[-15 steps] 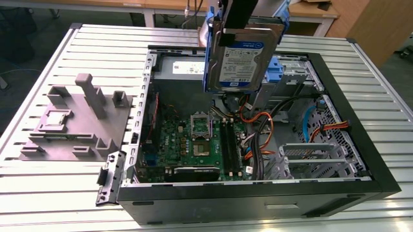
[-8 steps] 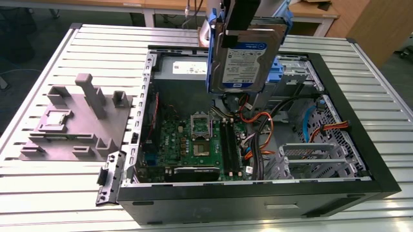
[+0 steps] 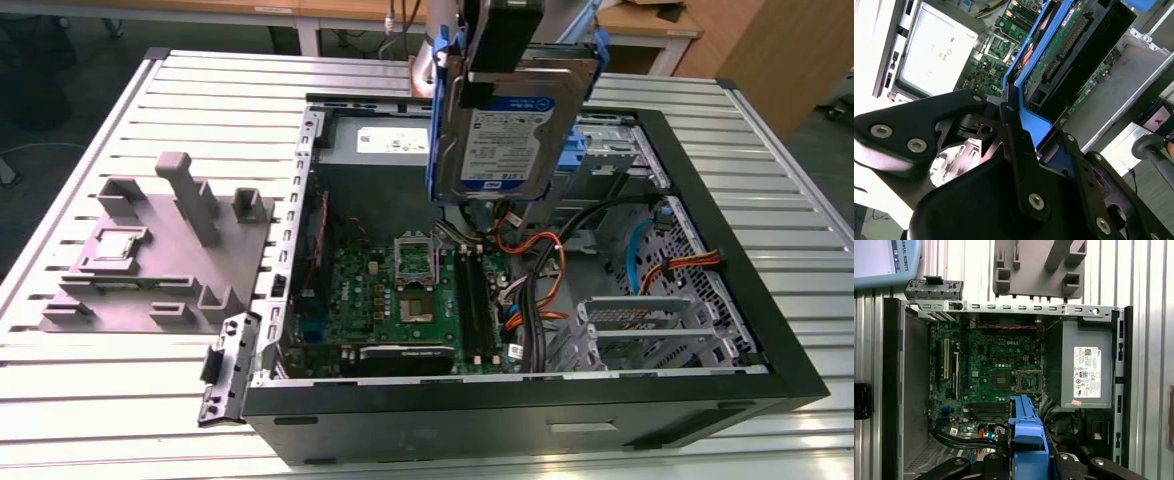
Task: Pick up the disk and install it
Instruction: 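Insert the disk into the insertion slot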
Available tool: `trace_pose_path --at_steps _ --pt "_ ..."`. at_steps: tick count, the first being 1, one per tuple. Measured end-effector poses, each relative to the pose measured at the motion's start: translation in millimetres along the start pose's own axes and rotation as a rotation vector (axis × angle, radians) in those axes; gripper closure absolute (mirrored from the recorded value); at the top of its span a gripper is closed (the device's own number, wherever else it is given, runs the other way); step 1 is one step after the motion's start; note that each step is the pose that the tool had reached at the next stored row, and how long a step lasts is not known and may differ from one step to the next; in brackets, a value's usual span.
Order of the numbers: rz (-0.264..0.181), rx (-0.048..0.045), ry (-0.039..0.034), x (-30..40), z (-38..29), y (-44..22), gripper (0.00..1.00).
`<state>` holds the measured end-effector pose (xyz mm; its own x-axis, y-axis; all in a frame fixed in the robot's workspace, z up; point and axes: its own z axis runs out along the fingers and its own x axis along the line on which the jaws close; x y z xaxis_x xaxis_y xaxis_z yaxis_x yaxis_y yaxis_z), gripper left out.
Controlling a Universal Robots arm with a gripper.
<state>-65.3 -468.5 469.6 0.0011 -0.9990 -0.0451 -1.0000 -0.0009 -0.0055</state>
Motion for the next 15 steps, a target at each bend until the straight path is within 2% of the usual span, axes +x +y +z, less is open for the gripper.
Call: trace_pose_path --at_steps 15 --pt "0.000 0.0000 0.0001 6.8 -0.3 0.0 0.63"
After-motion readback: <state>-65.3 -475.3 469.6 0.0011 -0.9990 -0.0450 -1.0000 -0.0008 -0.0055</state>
